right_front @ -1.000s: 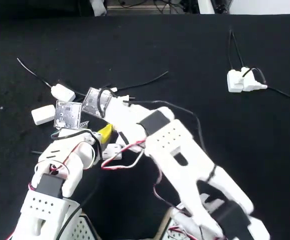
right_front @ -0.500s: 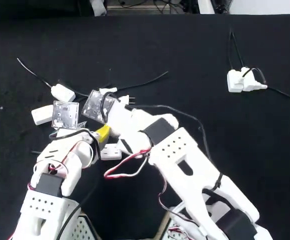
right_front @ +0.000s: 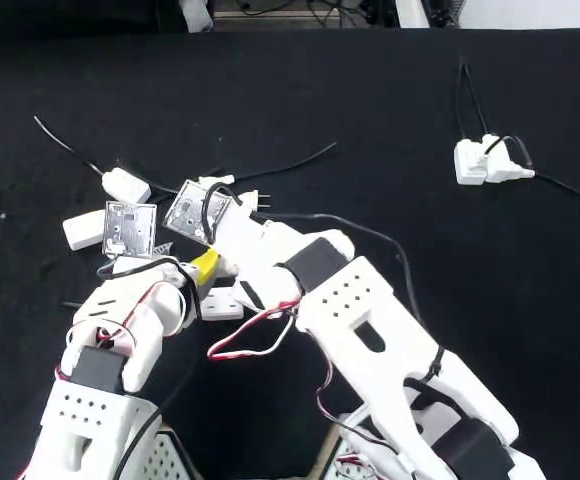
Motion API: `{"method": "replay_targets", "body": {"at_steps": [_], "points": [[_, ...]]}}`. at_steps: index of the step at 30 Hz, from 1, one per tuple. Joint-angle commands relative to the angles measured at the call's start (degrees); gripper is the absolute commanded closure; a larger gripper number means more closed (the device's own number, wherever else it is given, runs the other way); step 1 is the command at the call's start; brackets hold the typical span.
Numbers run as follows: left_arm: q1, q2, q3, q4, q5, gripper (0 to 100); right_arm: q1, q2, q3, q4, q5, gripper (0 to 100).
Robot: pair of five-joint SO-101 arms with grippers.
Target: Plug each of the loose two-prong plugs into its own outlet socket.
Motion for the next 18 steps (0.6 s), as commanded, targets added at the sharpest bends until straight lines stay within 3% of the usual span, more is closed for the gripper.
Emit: {"method": "replay_targets", "body": {"at_steps": [1, 7, 15, 18], "points": [[-0.6, -0.3, -0.3, 0.2, -0.5, 77, 2.4, -2.8, 0.1, 0.4, -0.2, 98.8], [0.0, -0.3, 0.8, -0.2, -0.5, 77, 14.4, -1.8, 5.8, -3.2, 4.0, 98.8], [0.0, -0.3, 1.9, -0.1, -0.4, 77, 13.9, 13.8, 3.9, -8.0, 3.8, 98.5], [0.0, -0.3, 2.3, -0.1, -0.4, 77, 13.9, 20.8, -0.6, -7.9, 2.0, 93.3]]}}
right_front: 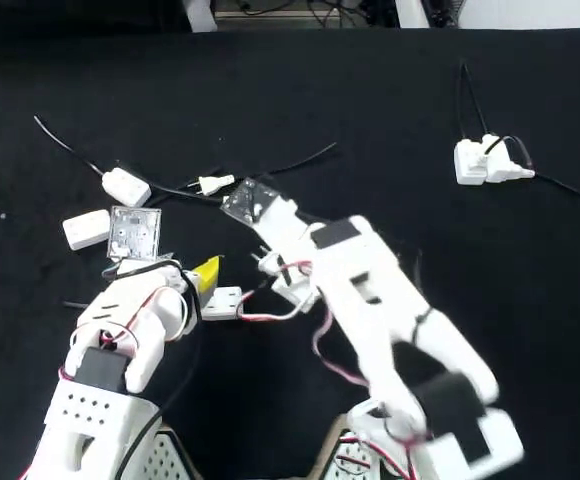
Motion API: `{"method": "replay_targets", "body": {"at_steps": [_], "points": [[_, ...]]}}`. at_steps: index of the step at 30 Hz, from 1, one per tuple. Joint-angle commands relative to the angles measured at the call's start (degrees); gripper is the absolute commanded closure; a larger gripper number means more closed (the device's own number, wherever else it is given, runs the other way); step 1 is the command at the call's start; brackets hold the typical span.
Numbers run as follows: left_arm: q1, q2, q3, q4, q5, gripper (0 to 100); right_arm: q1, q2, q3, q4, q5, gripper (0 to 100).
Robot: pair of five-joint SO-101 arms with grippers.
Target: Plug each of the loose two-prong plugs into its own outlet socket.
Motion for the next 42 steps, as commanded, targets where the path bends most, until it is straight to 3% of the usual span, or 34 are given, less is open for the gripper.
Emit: {"method": "replay_targets", "body": {"at_steps": [1, 4, 17, 23, 34, 42], "points": [[0.0, -0.3, -0.6, -0.1, -0.4, 77, 0.1, 6.5, -7.6, -1.1, -2.5, 90.0], [0.0, -0.3, -0.6, -0.1, -0.4, 77, 0.0, 11.6, -12.0, 0.5, -3.3, 83.1], [0.0, -0.3, -0.7, -0.1, -0.4, 77, -2.0, 15.0, -20.7, 2.9, -3.0, 83.0], [-0.1, -0.3, -0.7, -0.1, -0.4, 77, -2.0, 17.1, -19.8, 3.1, 3.1, 83.0], [-0.4, -0.3, -0.8, -0.1, -0.5, 77, -2.2, 21.8, -21.4, 3.3, 6.7, 83.0], [-0.5, -0.3, -0.8, -0.1, -0.5, 77, -1.8, 21.3, -22.6, 3.3, 6.9, 98.1]]}}
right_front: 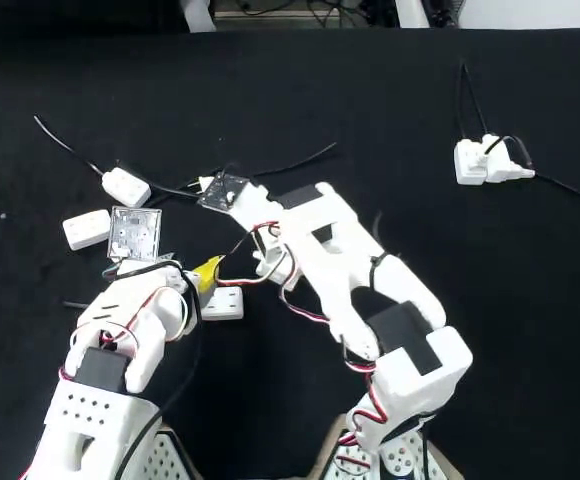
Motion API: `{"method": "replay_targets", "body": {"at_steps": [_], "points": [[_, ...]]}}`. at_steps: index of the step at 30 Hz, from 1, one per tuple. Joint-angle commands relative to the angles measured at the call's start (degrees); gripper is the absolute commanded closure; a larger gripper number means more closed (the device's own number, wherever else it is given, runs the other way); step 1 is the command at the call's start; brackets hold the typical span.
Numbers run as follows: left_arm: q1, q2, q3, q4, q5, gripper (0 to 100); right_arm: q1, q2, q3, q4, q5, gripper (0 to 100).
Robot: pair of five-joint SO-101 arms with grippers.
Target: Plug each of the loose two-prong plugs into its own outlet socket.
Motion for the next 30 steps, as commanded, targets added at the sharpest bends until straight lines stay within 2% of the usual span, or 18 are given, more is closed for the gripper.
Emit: {"method": "replay_targets", "body": {"at_steps": [1, 15, 21, 30], "points": [[-0.6, -0.3, -1.0, -0.1, -0.5, 77, -0.4, -0.7, -3.6, 0.5, 0.2, 98.7], [-0.7, -0.3, -1.1, -0.1, -0.5, 77, -0.3, -1.5, -3.3, 0.8, 0.2, 98.8], [-0.6, -0.3, -1.3, -0.2, -0.5, 77, -1.0, -13.0, -0.3, 4.8, 0.0, 98.8], [0.0, -0.3, -1.3, -2.6, -0.3, 77, -12.0, -28.5, 13.8, -4.8, -5.5, 98.8]]}}
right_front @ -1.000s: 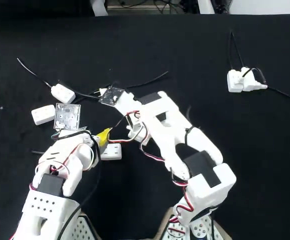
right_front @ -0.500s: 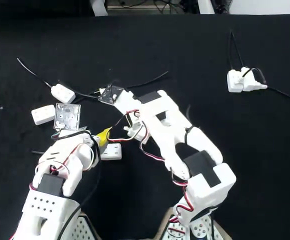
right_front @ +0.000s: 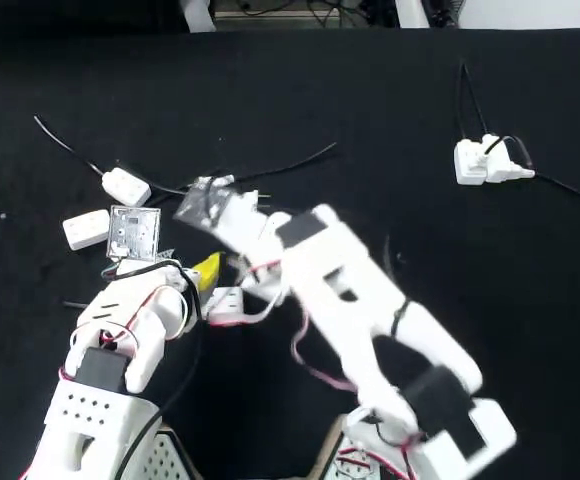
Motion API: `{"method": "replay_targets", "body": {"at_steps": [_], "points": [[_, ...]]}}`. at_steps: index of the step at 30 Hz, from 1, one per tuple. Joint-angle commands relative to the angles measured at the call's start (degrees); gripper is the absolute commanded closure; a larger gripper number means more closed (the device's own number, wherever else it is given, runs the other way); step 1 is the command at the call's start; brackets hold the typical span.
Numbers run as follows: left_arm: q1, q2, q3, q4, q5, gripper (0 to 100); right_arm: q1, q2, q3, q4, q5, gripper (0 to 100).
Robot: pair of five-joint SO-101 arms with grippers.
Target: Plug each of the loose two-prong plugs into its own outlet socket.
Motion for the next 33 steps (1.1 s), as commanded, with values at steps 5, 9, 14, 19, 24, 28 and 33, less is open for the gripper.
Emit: {"method": "replay_targets", "body": {"at_steps": [5, 9, 14, 19, 24, 28, 33], "points": [[0.0, -0.3, -1.0, -1.1, -0.4, 77, -3.7, -10.2, 0.7, -2.3, -3.3, 98.8], [-0.1, -0.3, -1.0, -0.9, -0.4, 77, -3.8, -13.8, 0.8, -1.2, -4.4, 98.8], [-0.1, -0.3, -0.9, -0.9, -0.5, 77, -3.8, -16.3, 1.0, 0.2, -4.4, 98.8], [-0.4, -0.3, -0.9, -0.8, -0.5, 77, -3.9, -16.4, 2.1, -0.2, -4.4, 98.8], [-0.6, -0.3, -0.9, -0.7, -0.5, 77, -2.1, -16.7, 5.8, -0.2, -4.0, 98.8], [-0.4, -0.3, -0.9, -0.7, -0.5, 77, 2.0, -16.7, 8.4, -0.9, -3.8, 98.8], [-0.2, -0.3, -0.9, -0.7, -0.5, 77, 2.4, -16.2, 10.9, -4.6, -4.3, 98.8]]}}
